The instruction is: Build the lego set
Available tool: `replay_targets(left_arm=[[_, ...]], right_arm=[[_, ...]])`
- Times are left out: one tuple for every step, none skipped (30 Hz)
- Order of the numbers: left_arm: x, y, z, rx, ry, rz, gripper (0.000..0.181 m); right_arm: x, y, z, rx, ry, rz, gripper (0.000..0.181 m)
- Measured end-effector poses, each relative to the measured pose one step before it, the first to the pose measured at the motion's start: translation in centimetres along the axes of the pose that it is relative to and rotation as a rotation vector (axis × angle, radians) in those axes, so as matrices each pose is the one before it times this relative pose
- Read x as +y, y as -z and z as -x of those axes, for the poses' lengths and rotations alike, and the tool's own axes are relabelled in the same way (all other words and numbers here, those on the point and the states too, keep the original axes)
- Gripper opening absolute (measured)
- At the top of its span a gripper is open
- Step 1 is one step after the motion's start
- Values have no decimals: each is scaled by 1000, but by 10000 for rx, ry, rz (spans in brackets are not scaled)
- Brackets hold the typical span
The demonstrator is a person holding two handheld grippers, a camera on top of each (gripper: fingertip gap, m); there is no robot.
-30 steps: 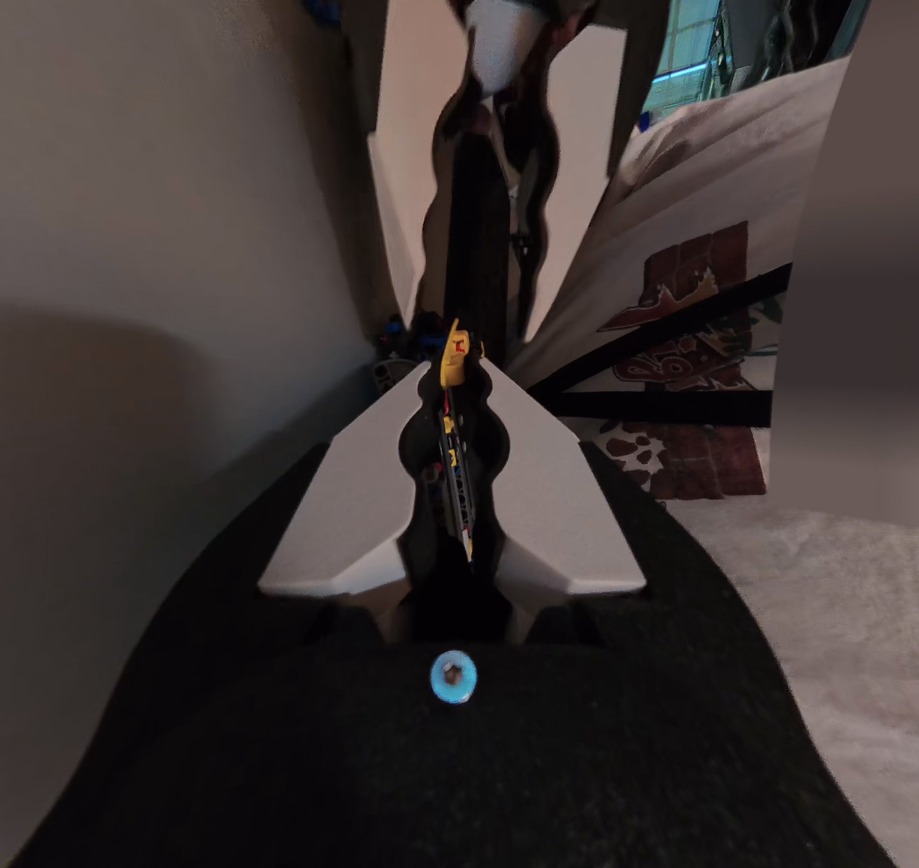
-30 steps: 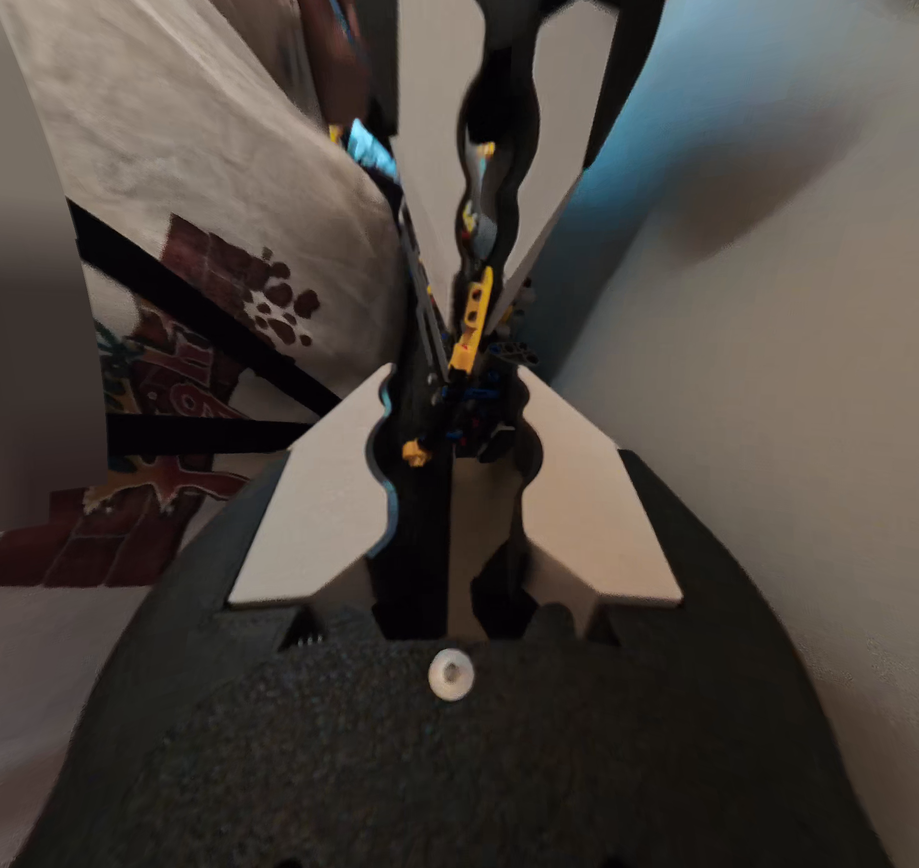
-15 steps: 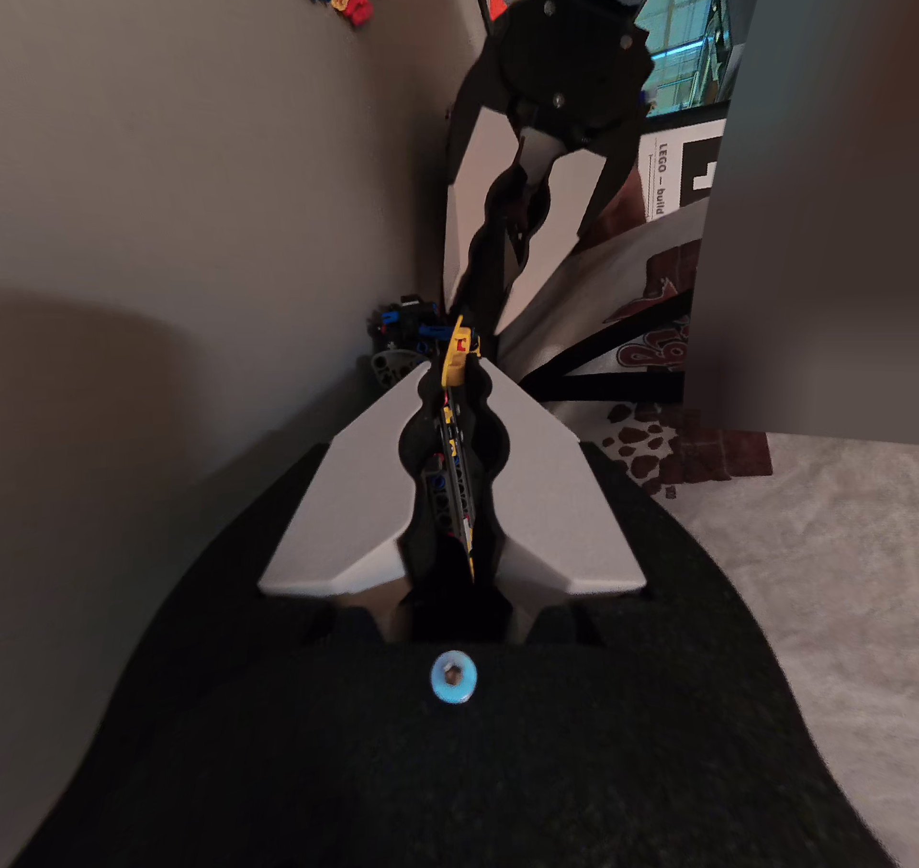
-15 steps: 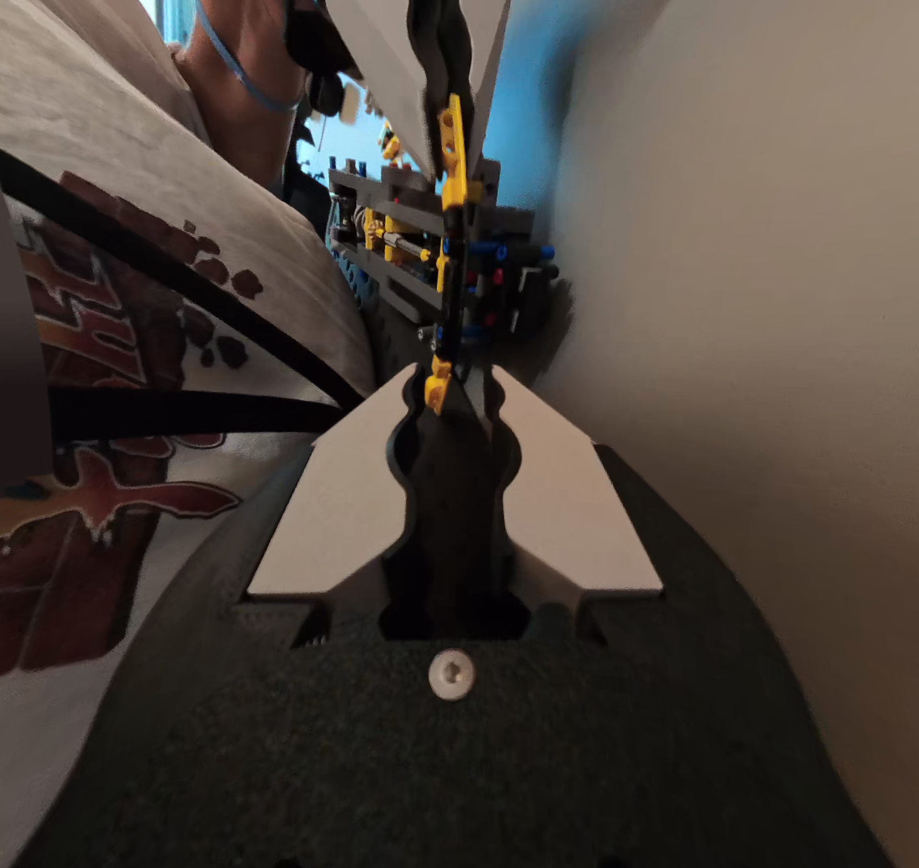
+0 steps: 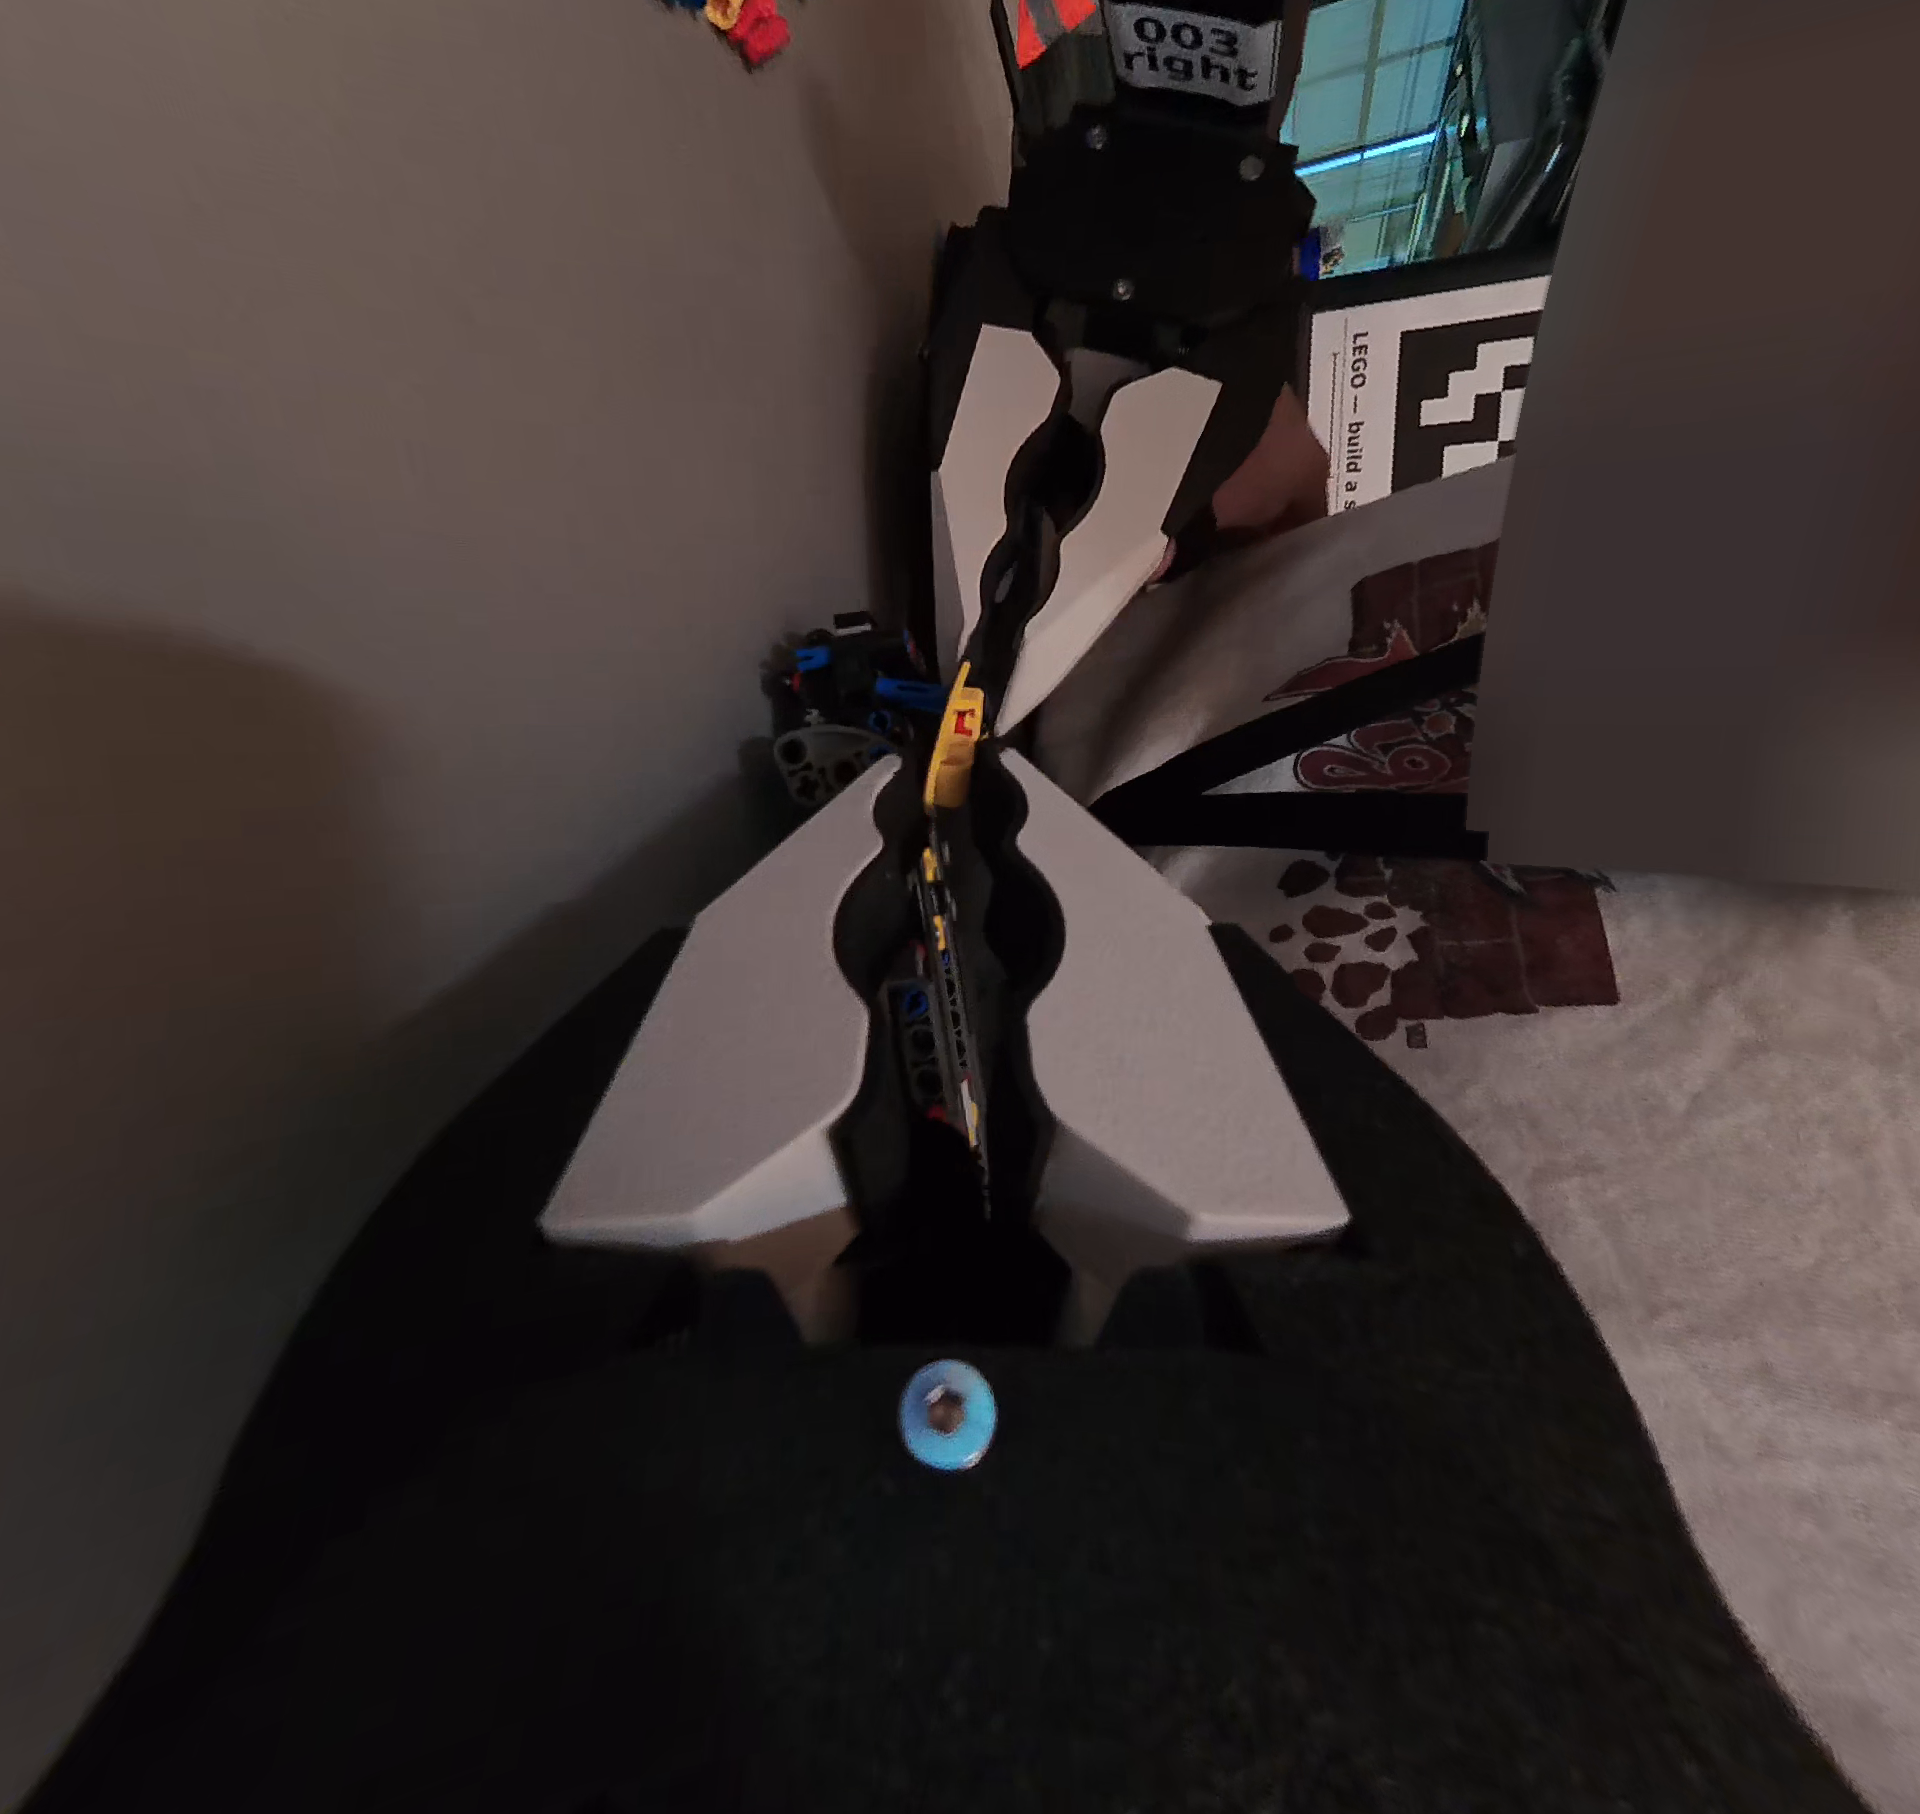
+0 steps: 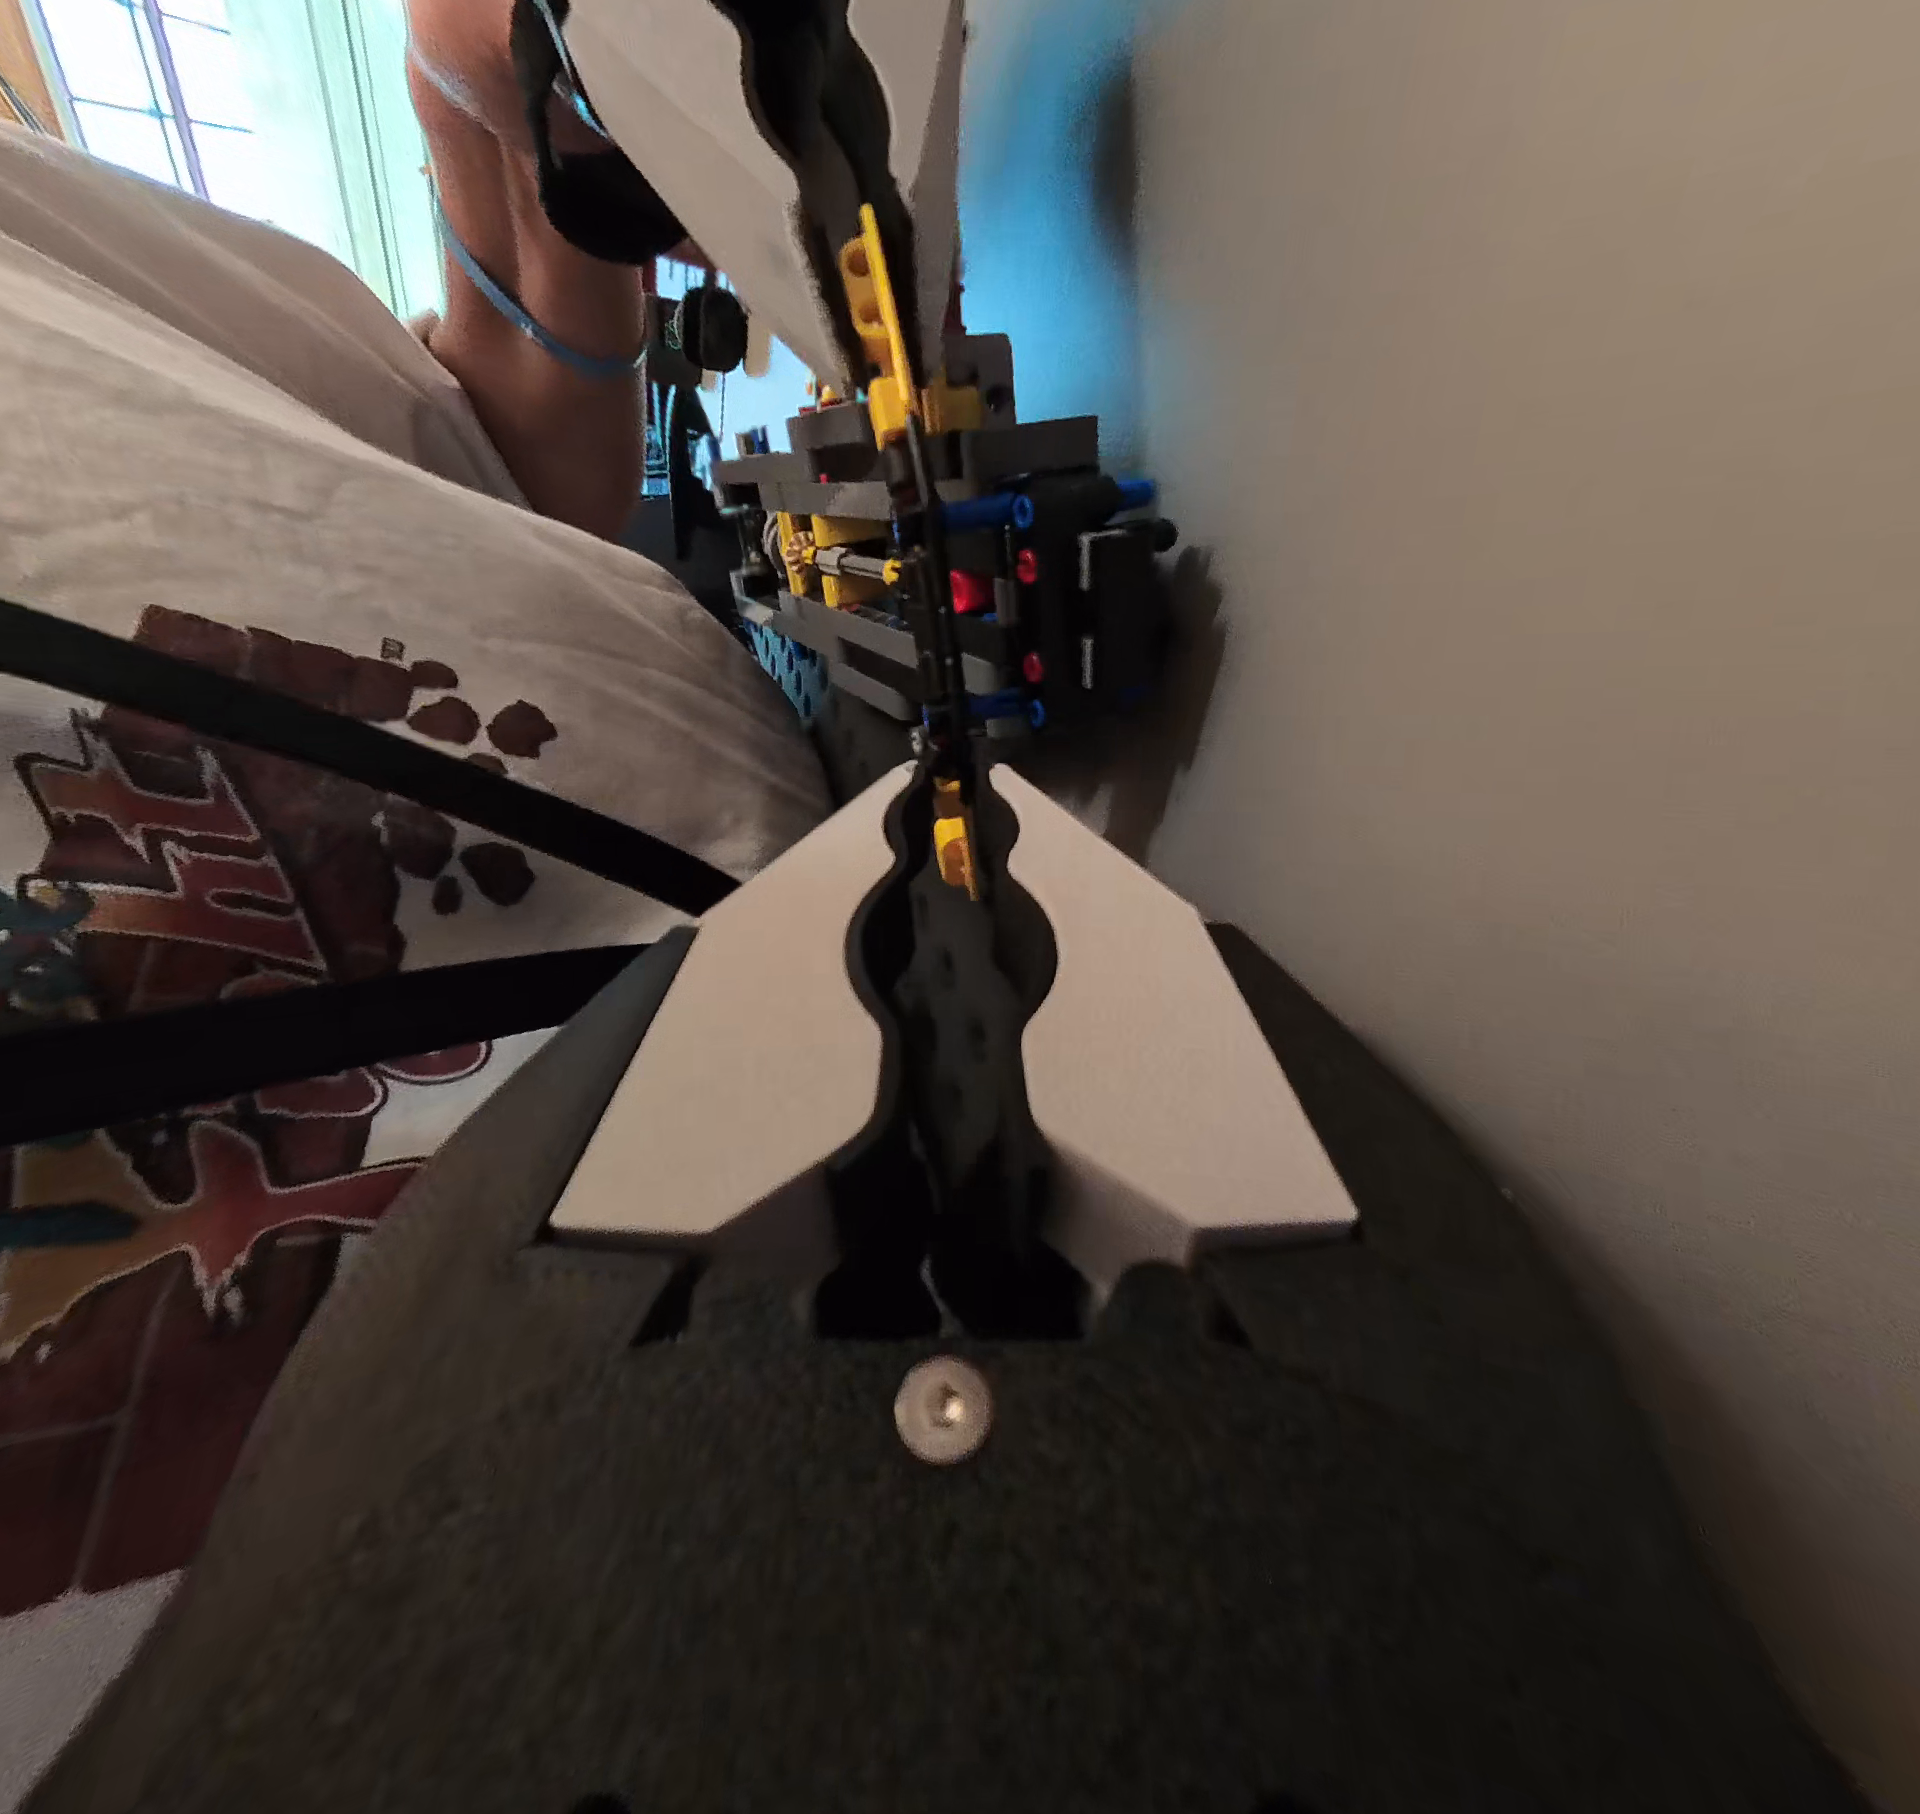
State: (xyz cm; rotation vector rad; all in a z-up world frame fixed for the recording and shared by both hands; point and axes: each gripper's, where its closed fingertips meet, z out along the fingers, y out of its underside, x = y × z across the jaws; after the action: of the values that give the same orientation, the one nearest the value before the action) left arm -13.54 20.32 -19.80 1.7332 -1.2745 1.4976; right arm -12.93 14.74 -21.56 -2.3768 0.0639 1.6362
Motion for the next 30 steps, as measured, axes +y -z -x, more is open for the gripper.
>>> replay_targets(left_arm=[[15, 45, -4, -12, 22, -36, 6], [0, 38, 26, -24, 50, -41, 6], [-49, 5, 10, -9, 74, -53, 6], [-30, 0, -20, 5, 54, -30, 6], [-16, -4, -19, 3, 52, -23, 6], [-69, 17, -5, -20, 38, -59, 6], [-48, 54, 44, -27, 21, -55, 6], [-73, 78, 80, -25, 53, -68, 6], [-173, 109, 94, -18, 84, -126, 6], [-168, 102, 79, 13, 85, -118, 6], [-184, 98, 85, 23, 88, -113, 6], [-135, 69, 64, 37, 67, -81, 6], [-63, 24, 36, 55, 54, -31, 6], [-77, 57, 75, 56, 98, -52, 6], [-42, 65, 82, 71, 128, -42, 6], [-2, 55, 48, 79, 104, -23, 6], [-35, 50, 50, 42, 73, -43, 6], [-1, 38, 26, 2, 16, -5, 6], [4, -5, -8, -10, -15, 19, 6], [-35, -33, -53, 6, -15, 7, 6], [-14, -56, -76, 16, -42, 42, 6], [13, -77, -94, 9, -72, 68, 6], [13, -78, -78, -19, -98, 80, 6], [74, -69, -58, -17, -122, 124, 6], [79, -35, -31, -12, -129, 128, 5], [38, 22, 24, -18, -97, 99, 6], [88, 31, 36, 7, -79, 129, 6], [113, 17, -14, 43, -61, 139, 6], [-41, 18, 5, 40, -10, 33, 5], [-46, 21, 12, 44, 5, 24, 6]], right_arm=[[-64, 45, -43, 1, -72, -60, 6], [-43, 21, 18, -4, -71, -26, 6], [-29, 2, 4, -11, -116, 3, 6], [8, -29, -13, -37, -137, 25, 6], [15, -29, -40, -25, -72, 39, 6], [-91, 27, -33, -31, -48, -26, 6], [-98, 38, -27, -47, -80, -69, 6], [-134, 45, -3, -70, -77, -83, 6], [-234, 75, -11, -86, -115, -155, 6], [-269, 102, -72, -42, -102, -195, 6], [-231, 68, -44, -90, -94, -168, 6], [-167, 37, -44, -108, -133, -139, 6], [-38, -2, -21, -68, -50, -32, 6], [-102, 26, 56, -81, -37, -58, 6], [-118, 27, 67, -22, 34, -79, 6], [-59, 29, 50, 46, 186, -20, 6], [-108, 58, 64, 111, 348, -47, 6], [-78, 76, 20, 184, 386, -11, 6], [-33, 109, -9, 186, 357, 57, 8], [-136, 162, -37, 149, 279, 22, 15], [-202, 134, -154, 180, 206, -18, 24], [-124, 44, -209, 157, 157, 32, 32], [-40, -96, -106, 28, 176, 79, 38], [-36, -191, -147, -11, 62, 74, 43], [-11, -211, -128, -62, -121, 110, 46], [-96, -151, -17, -109, -101, 87, 46], [-184, -69, -97, -23, 11, 24, 46], [-215, -1, -248, 117, 71, 21, 44], [-25, -17, -250, 132, 139, 157, 42], [-80, -54, -309, 170, 191, 101, 42]])
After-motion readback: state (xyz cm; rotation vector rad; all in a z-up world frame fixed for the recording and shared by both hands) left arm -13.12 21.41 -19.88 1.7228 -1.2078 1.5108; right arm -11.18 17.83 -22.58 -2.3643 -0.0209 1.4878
